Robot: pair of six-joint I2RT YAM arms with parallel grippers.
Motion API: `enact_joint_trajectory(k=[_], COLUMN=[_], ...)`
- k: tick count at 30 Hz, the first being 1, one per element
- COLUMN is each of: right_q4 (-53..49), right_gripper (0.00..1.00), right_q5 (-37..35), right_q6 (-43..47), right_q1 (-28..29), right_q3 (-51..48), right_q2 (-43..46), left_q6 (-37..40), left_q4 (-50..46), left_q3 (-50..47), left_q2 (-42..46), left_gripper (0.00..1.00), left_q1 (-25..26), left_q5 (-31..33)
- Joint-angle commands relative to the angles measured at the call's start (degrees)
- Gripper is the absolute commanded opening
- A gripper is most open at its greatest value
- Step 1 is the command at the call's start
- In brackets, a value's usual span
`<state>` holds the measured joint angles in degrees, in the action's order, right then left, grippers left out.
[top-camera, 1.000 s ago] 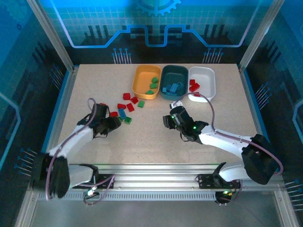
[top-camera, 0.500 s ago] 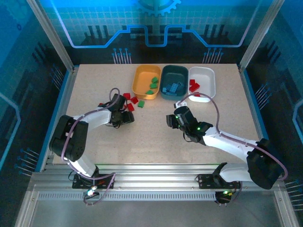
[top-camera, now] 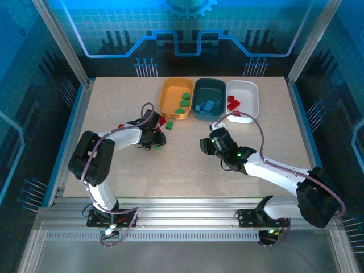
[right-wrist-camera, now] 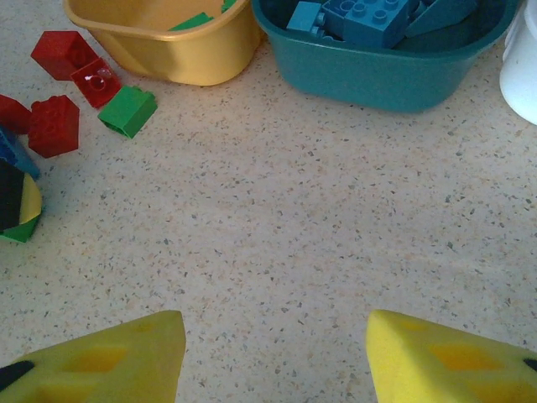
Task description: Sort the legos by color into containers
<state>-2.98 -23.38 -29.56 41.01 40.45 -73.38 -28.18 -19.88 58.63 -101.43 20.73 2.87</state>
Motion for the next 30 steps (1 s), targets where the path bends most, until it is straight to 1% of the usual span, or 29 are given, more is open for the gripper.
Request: enact_joint_trajectory(k=[1,4,7,12,16,18,21,23,26,30], right_q4=[-0.18,-0.1,0.17,0.35,0.17,-0.11,-1.04,-0.64,-0.18,-0.36], right_gripper=[0.61,0.61,0.61,0.61,0.61,0.61,0.61,0.61,0.61,0.61], right_q5=[0.1,-0.13,-0.47,-1.01,-1.02,-1.32,-2.9,-2.69,-2.21,-1.88], right_q6=[-0.76,-0.85,-1.1,-1.55,-1.82,-1.62,-1.57,-1.92,-2.26,-2.52], right_q1=[-0.89,-0.96,-0.94,-1.27,-1.59,-1.76,-2.49,-3.29,-4.23,-4.87], right_q3=[-0.37,-0.66,-0.95,-1.19,-1.24,-1.24,-1.37,-2.23,-3.08,-3.18], right_q2=[0.86,1.37,1.55,1.32,1.3,1.66,2.81,3.99,5.19,5.49], left_q6=[0.67,0.5,0.41,-0.08,1.79,2.7,3.13,2.77,2.75,1.54], left_q4=[-2.68,-4.13,-5.18,-6.63,-8.77,-9.37,-6.79,-6.88,-5.67,-8.25], left_q3=[1.63,2.81,4.19,8.04,14.87,19.83,26.35,32.83,42.03,55.94], left_q2=[-0.89,-0.24,1.63,4.41,4.03,1.76,-4.04,-9.31,-16.77,-27.71], left_gripper=[0.41,0.32,0.27,0.25,0.25,0.26,0.25,0.23,0.23,0.23], left_q1=[1.26,2.98,5.59,7.04,6.87,6.07,3.13,1.17,0.07,-0.84], left_q5=[1.98,1.96,2.22,0.59,0.86,0.91,-3.19,-5.52,-7.64,-9.47])
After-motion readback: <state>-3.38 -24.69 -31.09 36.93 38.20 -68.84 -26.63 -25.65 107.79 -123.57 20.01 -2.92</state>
